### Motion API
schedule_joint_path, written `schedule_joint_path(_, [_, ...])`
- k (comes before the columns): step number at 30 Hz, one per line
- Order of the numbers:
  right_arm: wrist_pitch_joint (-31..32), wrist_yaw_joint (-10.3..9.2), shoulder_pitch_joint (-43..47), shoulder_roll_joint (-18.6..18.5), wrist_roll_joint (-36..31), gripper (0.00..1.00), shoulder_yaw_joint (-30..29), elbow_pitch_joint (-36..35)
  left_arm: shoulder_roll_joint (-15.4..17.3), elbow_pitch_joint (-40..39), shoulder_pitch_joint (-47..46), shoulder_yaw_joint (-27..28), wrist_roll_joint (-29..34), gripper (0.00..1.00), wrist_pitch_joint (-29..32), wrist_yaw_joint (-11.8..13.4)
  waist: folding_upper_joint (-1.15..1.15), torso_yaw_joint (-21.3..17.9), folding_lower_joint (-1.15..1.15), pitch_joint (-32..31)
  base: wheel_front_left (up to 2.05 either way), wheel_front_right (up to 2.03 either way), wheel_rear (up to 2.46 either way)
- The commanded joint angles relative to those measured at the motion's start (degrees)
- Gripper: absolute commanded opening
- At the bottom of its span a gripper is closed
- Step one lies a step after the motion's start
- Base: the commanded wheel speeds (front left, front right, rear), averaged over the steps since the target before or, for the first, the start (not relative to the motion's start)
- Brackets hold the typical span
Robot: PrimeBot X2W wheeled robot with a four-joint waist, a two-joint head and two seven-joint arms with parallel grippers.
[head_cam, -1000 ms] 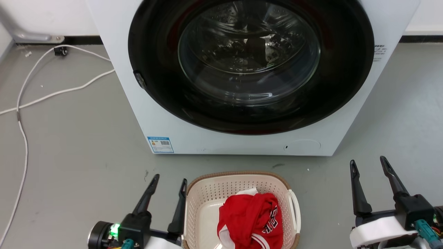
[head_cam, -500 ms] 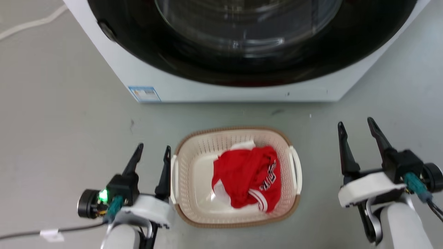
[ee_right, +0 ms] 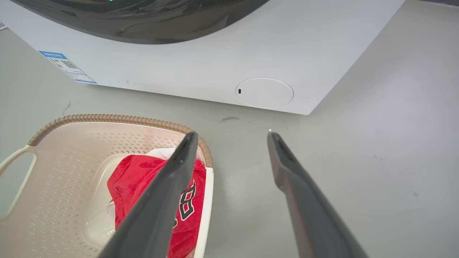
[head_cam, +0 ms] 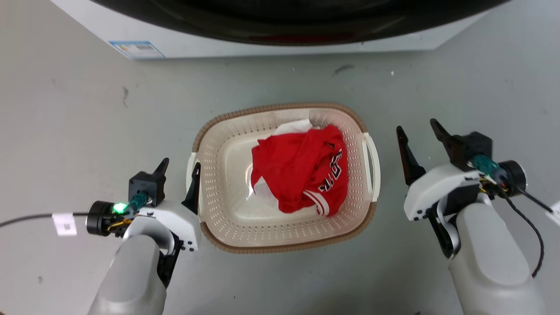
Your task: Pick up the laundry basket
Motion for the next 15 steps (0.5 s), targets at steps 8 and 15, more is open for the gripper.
schedule_joint_path(8, [5.00,-0.02,-7.48,-0.07,2.48,1.00,2.43,10.37,0.94,11.80,-8.69,-5.53,-4.20,1.00,-0.12,-0.28,0.00,-0.07,-0.02,5.22,0.00,0.00,0.00])
schedule_joint_path(15, [10.07,-0.02,-12.73,-0.02,5.39,1.00,4.55,18.60,1.56,18.19,-14.40,-13.19,-10.36,1.00,2.39,-0.30,0.00,0.65,-0.02,7.66,0.00,0.00,0.00])
